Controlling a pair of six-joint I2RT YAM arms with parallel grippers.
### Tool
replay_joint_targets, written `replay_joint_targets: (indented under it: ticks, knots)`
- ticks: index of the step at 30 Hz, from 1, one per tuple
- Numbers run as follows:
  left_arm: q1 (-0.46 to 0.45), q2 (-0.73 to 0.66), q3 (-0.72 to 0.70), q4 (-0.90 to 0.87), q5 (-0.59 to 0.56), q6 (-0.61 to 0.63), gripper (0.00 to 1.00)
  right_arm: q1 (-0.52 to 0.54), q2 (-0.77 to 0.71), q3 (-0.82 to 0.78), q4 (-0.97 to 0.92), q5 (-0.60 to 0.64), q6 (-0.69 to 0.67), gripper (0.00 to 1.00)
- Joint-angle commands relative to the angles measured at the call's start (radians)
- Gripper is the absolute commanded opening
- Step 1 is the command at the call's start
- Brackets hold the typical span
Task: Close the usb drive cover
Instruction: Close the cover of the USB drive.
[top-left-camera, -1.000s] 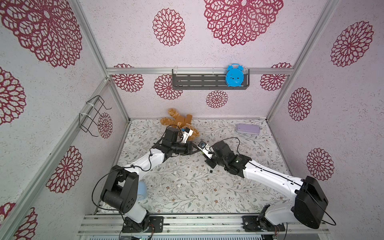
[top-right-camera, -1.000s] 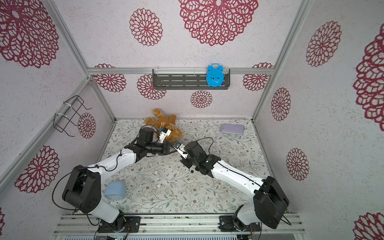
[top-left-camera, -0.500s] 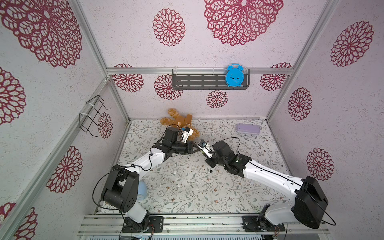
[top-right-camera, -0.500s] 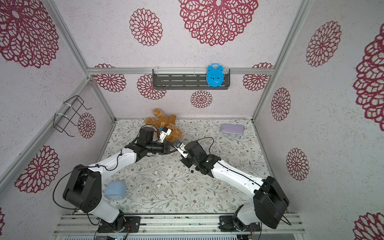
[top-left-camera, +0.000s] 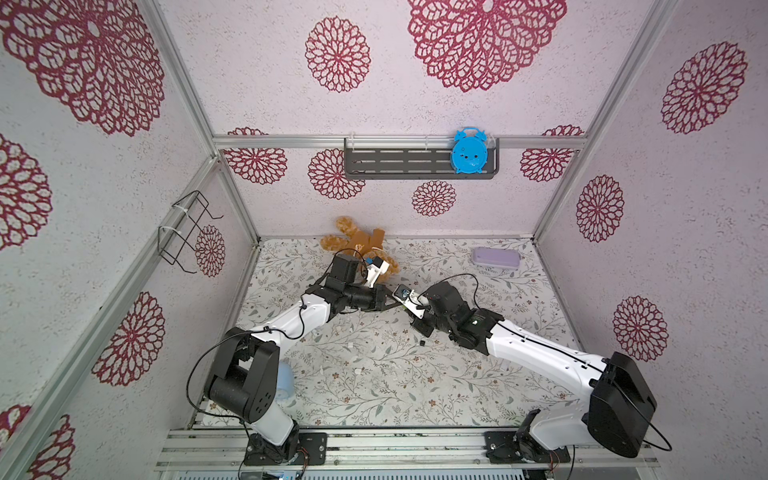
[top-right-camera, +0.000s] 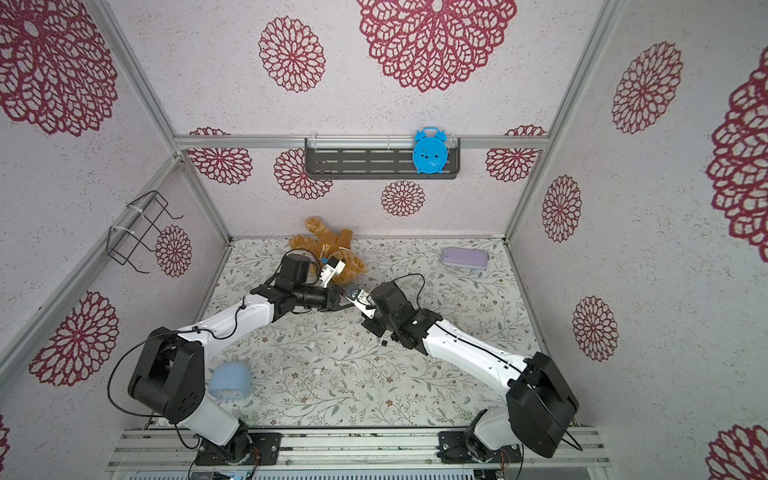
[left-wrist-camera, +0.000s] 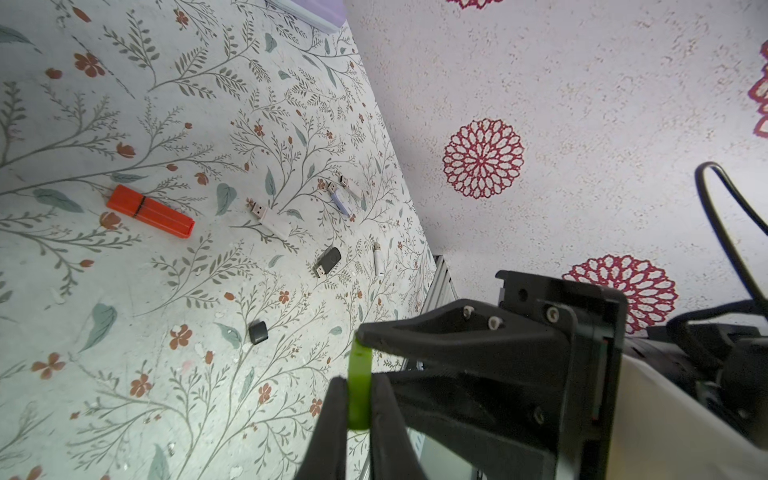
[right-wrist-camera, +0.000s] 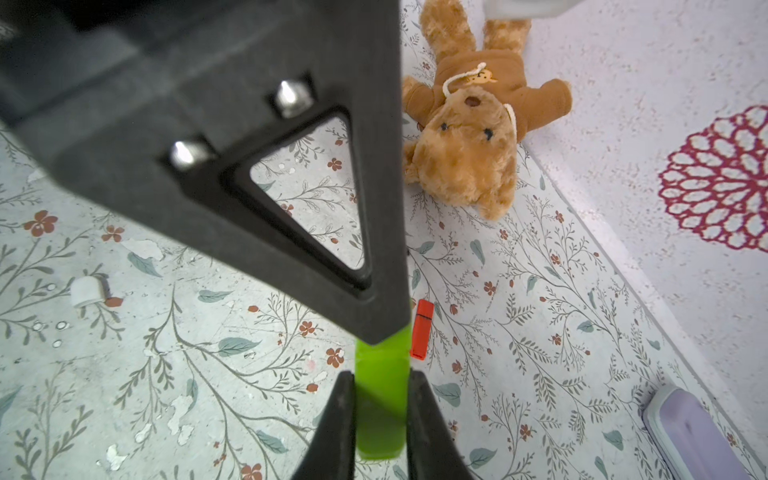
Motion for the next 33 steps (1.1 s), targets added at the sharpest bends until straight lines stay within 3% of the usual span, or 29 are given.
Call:
replay_joint_targets:
  ticks: [1, 5, 10, 17, 25, 28, 33]
  knots:
    - [-0.060, 0.015, -0.042, 0.055, 0.068, -0.086, 0.06, 0.039, -0.052, 0.015, 0.331, -0.156, 0.006, 0.14]
    - [-0.062, 0.004, -0.046, 0.015, 0.017, -0.047, 0.05, 0.036, -0.065, -0.023, 0.397, -0.132, 0.083, 0.13]
    - [-0.066, 0.038, -0.028, -0.034, 0.114, 0.012, 0.06, 0.028, -0.093, -0.052, 0.473, -0.131, 0.077, 0.13]
    - [-0.085, 0.034, -0.037, -0.110, 0.160, 0.110, 0.05, 0.028, -0.077, 0.027, 0.431, -0.206, 0.039, 0.13]
    - [-0.086, 0.025, -0.069, -0.032, 0.142, 0.046, 0.05, 0.033, -0.046, 0.081, 0.417, -0.225, 0.012, 0.13]
    - [-0.086, 0.019, -0.086, 0.053, 0.157, -0.023, 0.05, 0.044, -0.035, 0.090, 0.398, -0.160, -0.025, 0.12]
    - [-0.086, 0.016, -0.078, 0.022, 0.144, -0.001, 0.05, 0.045, -0.050, 0.062, 0.417, -0.149, -0.004, 0.12]
